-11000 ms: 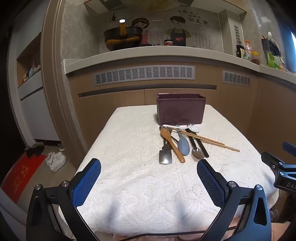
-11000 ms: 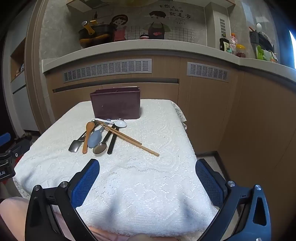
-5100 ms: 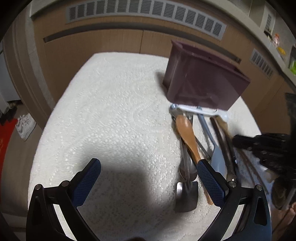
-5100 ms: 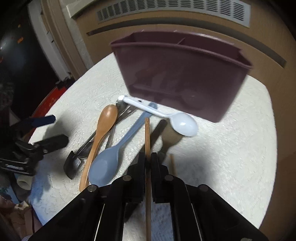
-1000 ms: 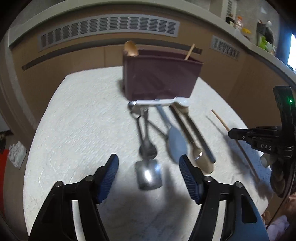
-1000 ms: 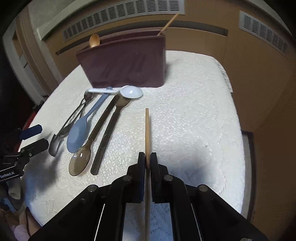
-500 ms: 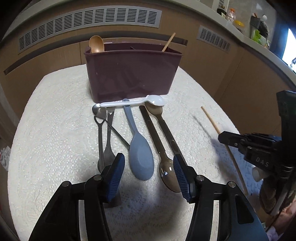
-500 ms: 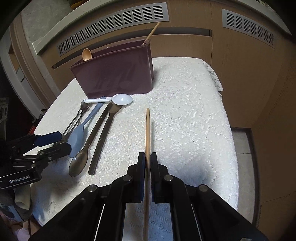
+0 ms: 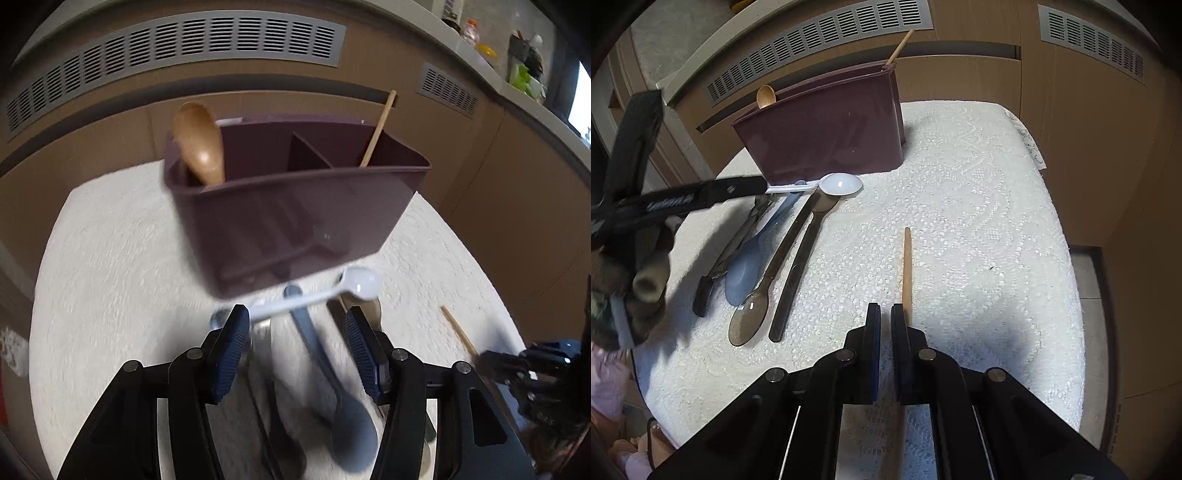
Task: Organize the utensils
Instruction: 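Grasp the white plastic spoon by its handle with the left gripper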
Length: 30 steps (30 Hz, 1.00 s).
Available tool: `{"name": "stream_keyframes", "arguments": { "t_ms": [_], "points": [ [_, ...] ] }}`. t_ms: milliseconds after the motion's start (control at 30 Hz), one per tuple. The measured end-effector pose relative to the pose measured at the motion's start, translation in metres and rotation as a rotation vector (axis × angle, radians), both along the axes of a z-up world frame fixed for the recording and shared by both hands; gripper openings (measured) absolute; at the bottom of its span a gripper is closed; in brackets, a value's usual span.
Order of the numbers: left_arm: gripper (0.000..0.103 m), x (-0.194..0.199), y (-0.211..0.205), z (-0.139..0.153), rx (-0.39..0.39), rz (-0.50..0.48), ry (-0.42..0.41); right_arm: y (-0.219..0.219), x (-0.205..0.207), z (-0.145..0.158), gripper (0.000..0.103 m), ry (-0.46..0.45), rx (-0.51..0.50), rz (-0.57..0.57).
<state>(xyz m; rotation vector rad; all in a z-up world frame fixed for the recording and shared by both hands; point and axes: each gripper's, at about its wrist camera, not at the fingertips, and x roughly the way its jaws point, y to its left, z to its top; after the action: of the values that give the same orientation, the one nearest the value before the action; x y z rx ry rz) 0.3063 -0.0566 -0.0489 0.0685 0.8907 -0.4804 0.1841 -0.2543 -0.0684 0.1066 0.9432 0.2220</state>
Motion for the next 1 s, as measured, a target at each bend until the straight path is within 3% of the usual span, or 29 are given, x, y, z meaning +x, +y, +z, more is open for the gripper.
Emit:
{"name": "stream_keyframes", "arguments": {
  "t_ms": [133,267,400,533,667,800,933,1000],
  "points": [
    [0.056,0.022,-0.020,-0.008,0.074,-0.070,-0.010,0.001,0.002,0.000,0.005,0.003,-0.021,0.003],
    [0.056,0.033,-0.022,-0.022,0.088,-0.093,0.057,0.001,0.004,0.000,0.006,0.001,-0.032,-0.007],
    [0.056,0.019,-0.008,-0.027,0.031,-0.086,0.127,-0.001,0.006,-0.002,0.006,-0.003,-0.036,-0.016],
    [0.056,-0.014,-0.007,-0.025,-0.016,-0.178,0.214,-0.001,0.006,-0.003,0.006,-0.009,-0.051,-0.018],
    [0.056,-0.023,-0.016,-0.009,0.026,-0.169,0.124,-0.001,0.005,-0.002,0.006,-0.014,-0.045,-0.016],
    [0.056,0.006,-0.040,-0.003,0.044,-0.153,0.088,0.000,0.001,-0.001,0.006,-0.021,-0.042,-0.011],
    [0.054,0.046,-0.064,-0.017,0.065,-0.094,0.174,-0.003,-0.004,0.002,0.006,-0.038,-0.050,-0.007],
    [0.047,0.058,-0.071,-0.023,0.073,-0.065,0.197,-0.006,-0.006,0.003,0.006,-0.044,-0.050,-0.010]
  ]
}}
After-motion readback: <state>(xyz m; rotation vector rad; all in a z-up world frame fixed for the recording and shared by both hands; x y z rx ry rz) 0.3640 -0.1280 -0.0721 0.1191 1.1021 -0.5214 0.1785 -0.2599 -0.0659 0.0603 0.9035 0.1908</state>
